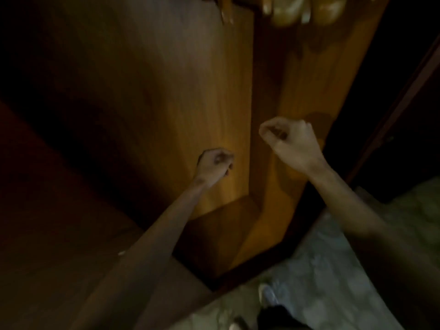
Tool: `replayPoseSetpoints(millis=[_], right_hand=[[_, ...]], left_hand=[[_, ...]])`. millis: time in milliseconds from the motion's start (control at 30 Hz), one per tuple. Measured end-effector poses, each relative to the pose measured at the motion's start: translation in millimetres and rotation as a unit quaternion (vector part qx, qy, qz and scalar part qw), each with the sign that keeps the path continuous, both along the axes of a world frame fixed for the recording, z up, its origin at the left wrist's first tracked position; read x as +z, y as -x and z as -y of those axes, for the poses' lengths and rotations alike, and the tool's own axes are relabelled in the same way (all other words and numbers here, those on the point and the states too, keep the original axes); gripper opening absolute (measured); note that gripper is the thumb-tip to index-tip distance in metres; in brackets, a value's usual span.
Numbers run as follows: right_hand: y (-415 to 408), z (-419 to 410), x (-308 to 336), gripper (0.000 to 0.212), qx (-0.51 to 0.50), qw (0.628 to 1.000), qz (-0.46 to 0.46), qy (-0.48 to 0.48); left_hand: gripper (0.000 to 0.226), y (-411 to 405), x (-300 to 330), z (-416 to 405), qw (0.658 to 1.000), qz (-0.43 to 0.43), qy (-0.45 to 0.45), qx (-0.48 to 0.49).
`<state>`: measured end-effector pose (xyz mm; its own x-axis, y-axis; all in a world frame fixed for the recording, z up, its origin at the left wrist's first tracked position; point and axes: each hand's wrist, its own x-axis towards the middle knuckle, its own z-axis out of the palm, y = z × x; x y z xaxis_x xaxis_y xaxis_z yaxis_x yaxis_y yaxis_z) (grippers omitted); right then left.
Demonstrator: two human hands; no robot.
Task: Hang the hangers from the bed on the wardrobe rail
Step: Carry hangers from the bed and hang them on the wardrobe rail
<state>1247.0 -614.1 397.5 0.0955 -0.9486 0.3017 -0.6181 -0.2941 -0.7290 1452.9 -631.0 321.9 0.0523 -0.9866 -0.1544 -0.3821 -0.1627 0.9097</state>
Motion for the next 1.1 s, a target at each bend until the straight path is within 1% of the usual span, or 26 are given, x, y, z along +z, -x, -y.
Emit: replayPoseSetpoints(millis=[100, 167, 267, 333, 400, 567, 600, 667, 733, 767, 800, 867, 1000, 1033, 1100], right_hand=[[12, -27, -73, 0.021, 0.001, 0.993, -0.013, -0.118], [19, -49, -124, 0.020, -0.011, 0.982, -0.031, -0.185], [37, -89, -203, 0.020, -0.040, 0.946, -0.056, -0.315], [52, -122, -250, 0.021, -0.050, 0.915, -0.056, -0.396], [67, -157, -288, 0.022, -0.064, 0.887, -0.044, -0.455], [103, -254, -359, 0.023, -0.150, 0.812, -0.003, -0.564], [109, -275, -370, 0.023, -0.167, 0.799, 0.007, -0.577], [120, -317, -387, 0.024, -0.200, 0.777, 0.027, -0.597], [128, -357, -401, 0.025, -0.228, 0.758, 0.051, -0.609], [133, -377, -406, 0.025, -0.241, 0.748, 0.066, -0.615], [136, -396, -410, 0.025, -0.257, 0.735, 0.082, -0.622], [142, -437, -415, 0.026, -0.299, 0.711, 0.114, -0.626], [147, -517, -418, 0.020, -0.403, 0.662, 0.190, -0.603], [146, -538, -418, 0.019, -0.429, 0.645, 0.210, -0.596], [141, -577, -415, 0.020, -0.482, 0.599, 0.257, -0.585]], left_hand=[[0.009, 9, -71, -34, 0.995, 0.019, -0.088, -0.047], [0.012, 19, -110, -57, 0.987, 0.039, -0.138, -0.074], [0.013, 35, -164, -92, 0.963, 0.070, -0.227, -0.129], [0.016, 45, -196, -115, 0.940, 0.083, -0.285, -0.170], [0.020, 52, -229, -137, 0.916, 0.112, -0.330, -0.198], [0.023, 69, -293, -195, 0.852, 0.218, -0.393, -0.270], [0.022, 74, -303, -205, 0.835, 0.238, -0.406, -0.287], [0.022, 85, -319, -223, 0.789, 0.279, -0.431, -0.337], [0.033, 94, -343, -237, 0.747, 0.321, -0.439, -0.384], [0.037, 100, -352, -243, 0.736, 0.334, -0.432, -0.401], [0.035, 108, -359, -249, 0.729, 0.344, -0.418, -0.418], [0.026, 137, -350, -265, 0.710, 0.370, -0.380, -0.463], [0.024, 211, -334, -298, 0.656, 0.396, -0.322, -0.556], [0.023, 231, -332, -308, 0.643, 0.399, -0.311, -0.575], [0.023, 272, -329, -330, 0.618, 0.401, -0.289, -0.611]])
